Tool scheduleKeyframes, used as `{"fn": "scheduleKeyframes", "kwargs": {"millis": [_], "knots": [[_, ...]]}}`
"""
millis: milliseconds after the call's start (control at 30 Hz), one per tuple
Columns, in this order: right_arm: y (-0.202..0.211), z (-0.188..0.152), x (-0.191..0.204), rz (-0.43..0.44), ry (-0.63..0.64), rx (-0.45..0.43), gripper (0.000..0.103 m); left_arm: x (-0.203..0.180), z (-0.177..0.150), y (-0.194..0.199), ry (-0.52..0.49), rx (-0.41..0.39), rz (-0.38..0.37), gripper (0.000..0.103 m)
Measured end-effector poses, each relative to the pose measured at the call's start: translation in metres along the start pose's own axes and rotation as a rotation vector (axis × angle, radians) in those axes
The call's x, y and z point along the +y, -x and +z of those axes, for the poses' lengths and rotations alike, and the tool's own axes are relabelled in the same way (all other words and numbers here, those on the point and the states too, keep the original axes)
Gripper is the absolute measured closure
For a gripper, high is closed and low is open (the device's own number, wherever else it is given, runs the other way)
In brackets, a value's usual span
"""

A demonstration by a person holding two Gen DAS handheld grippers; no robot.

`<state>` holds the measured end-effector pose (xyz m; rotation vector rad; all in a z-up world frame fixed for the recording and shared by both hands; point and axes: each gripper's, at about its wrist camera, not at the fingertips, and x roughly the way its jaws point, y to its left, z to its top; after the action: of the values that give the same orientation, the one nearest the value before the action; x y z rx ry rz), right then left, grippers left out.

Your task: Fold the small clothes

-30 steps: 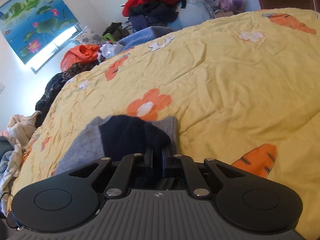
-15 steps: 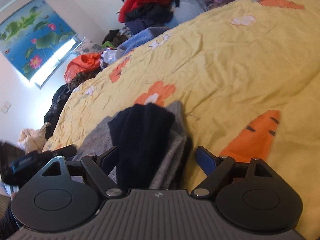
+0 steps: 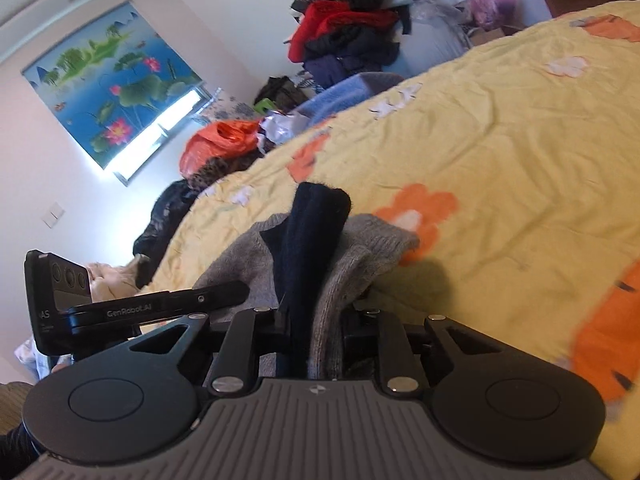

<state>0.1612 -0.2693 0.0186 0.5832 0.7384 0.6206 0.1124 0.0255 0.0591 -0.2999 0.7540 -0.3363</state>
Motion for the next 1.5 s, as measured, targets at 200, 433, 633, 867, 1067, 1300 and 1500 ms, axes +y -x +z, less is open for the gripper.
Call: {"fn": "scheduleKeyframes", "kwargs": {"millis": [200,433,633,867,1067,1300,1500], "knots": [[-0.048,-0.004,-0.017,-0.074,-0.111,0.028,0.051,0.032,-0.021,-0.003,0.052,0.025,0.032,0.067],[0.021,-0.042,-0.016,-0.048,-0.103,0.034,0.033,0.029,-0.078,0.067,0.070,-0.021,-0.020,0.022],[0.051,-0.089,-0.003,0.012,-0.125,0.110,0.043,0.013,-0.115,0.073,0.079,0.047,-0.101,0.033],[0.056,-0.093,0.024,0.018,-0.038,0.134,0.080,0.007,-0.115,0.080,0.028,0.090,-0.042,0.087],[0.057,-0.106,0.015,-0.017,-0.070,0.145,0.070,-0.018,-0.129,0.101,-0.206,0.026,0.087,0.075],[0.104,-0.103,0.020,0.111,-0.214,0.037,0.055,-0.076,-0.183,0.135,-0.741,-0.160,0.195,0.020],[0.086,-0.108,0.025,0.091,-0.291,0.127,0.057,-0.080,-0.185,0.105,-0.788,-0.104,0.235,0.022]]}}
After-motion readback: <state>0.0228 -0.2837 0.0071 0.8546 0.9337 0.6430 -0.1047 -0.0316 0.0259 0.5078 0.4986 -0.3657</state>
